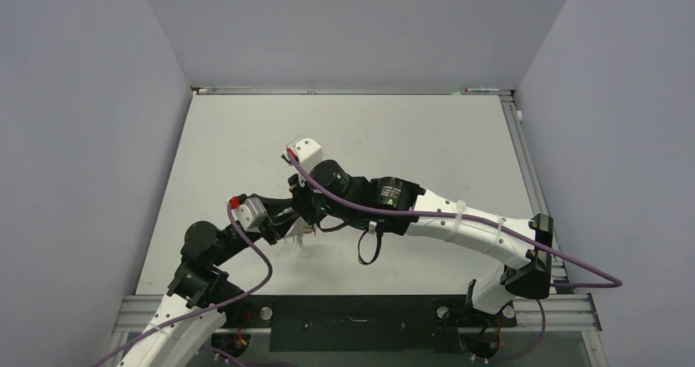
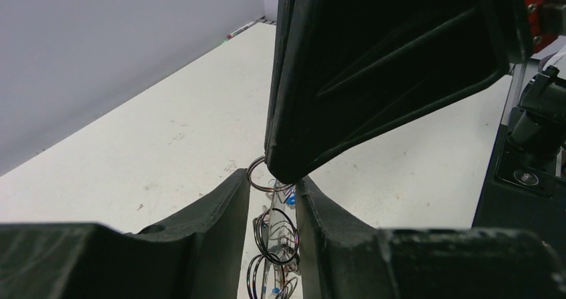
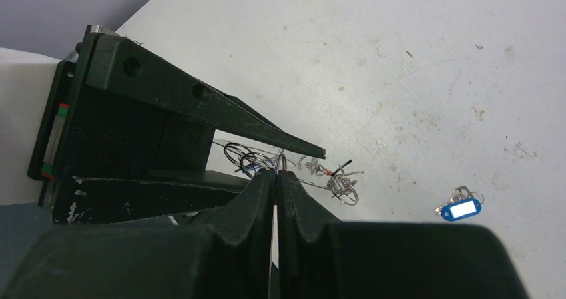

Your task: Put the keys on the keyring

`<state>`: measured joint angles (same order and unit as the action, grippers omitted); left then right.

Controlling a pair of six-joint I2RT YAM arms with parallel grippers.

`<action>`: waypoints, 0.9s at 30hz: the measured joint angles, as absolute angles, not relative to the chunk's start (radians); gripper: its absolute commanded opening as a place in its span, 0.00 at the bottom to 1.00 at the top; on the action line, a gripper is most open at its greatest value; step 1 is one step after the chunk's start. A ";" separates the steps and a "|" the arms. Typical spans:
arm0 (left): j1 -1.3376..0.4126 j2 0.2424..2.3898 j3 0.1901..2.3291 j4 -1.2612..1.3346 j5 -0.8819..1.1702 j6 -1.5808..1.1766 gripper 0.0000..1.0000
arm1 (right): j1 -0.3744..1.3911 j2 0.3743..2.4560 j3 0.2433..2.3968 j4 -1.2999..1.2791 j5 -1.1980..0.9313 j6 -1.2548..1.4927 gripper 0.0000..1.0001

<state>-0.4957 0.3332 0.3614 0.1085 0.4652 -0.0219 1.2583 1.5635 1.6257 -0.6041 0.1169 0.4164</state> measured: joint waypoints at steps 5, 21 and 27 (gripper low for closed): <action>-0.496 0.334 0.361 0.109 0.464 -0.022 0.36 | 1.260 1.563 1.626 -0.603 0.116 0.417 0.05; -0.496 0.334 0.361 0.109 0.466 -0.023 0.33 | 1.265 1.563 1.626 -0.599 0.115 0.417 0.05; -0.496 0.334 0.361 0.109 0.472 -0.031 0.25 | 1.265 1.563 1.625 -0.599 0.115 0.417 0.05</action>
<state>-0.4957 0.3340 0.3614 0.1089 0.4721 -0.0307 1.2648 1.5635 1.6245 -0.5987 0.1154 0.4171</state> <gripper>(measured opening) 0.309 0.059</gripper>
